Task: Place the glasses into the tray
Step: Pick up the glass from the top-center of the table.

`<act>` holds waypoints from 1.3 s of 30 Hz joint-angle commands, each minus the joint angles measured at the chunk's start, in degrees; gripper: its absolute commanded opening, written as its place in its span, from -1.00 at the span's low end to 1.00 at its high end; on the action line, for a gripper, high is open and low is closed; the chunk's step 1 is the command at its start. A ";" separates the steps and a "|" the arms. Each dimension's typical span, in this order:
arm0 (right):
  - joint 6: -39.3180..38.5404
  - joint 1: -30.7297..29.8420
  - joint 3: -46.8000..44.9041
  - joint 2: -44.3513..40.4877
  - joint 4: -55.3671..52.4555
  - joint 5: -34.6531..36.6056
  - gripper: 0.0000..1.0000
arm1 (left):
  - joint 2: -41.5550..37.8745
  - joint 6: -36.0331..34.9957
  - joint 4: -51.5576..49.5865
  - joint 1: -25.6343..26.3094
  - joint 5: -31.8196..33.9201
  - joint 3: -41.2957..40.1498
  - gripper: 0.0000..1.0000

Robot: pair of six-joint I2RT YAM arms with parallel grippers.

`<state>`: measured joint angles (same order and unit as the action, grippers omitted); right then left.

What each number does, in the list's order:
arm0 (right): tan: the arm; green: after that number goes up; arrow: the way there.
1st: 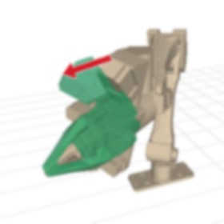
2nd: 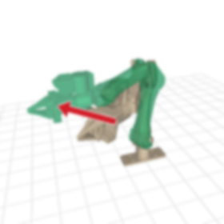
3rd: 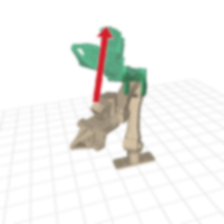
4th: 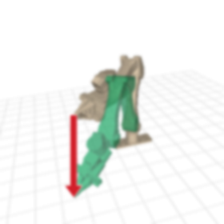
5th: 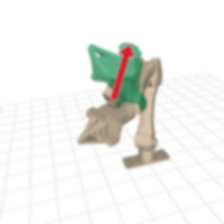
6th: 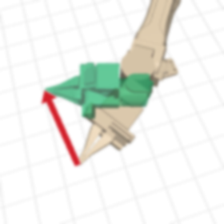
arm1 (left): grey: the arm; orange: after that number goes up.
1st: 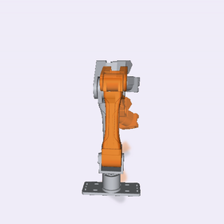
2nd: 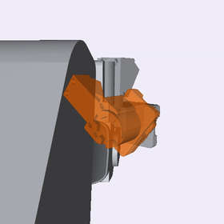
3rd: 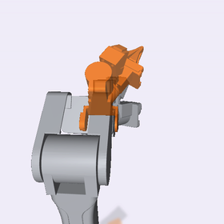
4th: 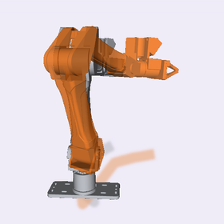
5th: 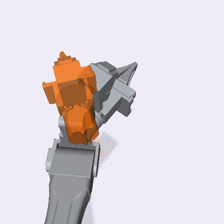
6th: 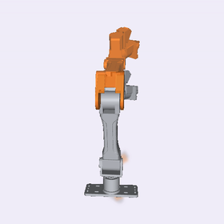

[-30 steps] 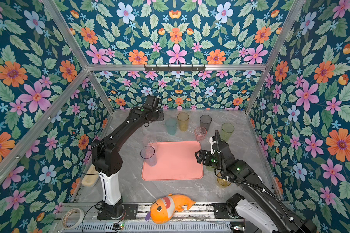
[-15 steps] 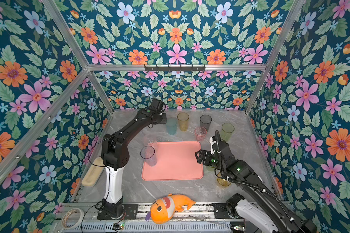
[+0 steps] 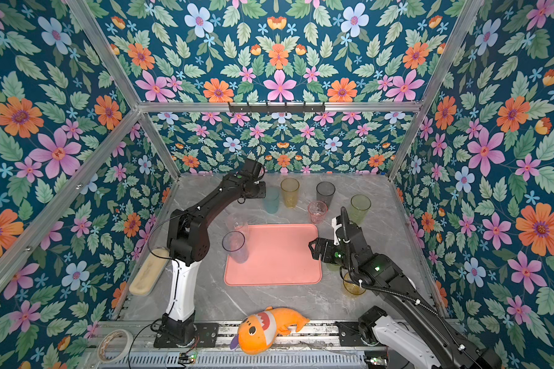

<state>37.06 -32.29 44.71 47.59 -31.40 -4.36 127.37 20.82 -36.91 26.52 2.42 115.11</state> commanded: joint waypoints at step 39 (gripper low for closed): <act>0.11 0.22 -2.24 -0.52 0.97 0.16 0.86 | 0.07 -0.84 -3.12 -0.11 2.40 4.01 -0.89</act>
<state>37.06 -32.03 42.57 47.18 -31.42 -4.34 128.84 20.40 -39.16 26.52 3.11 119.07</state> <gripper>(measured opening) 0.931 0.079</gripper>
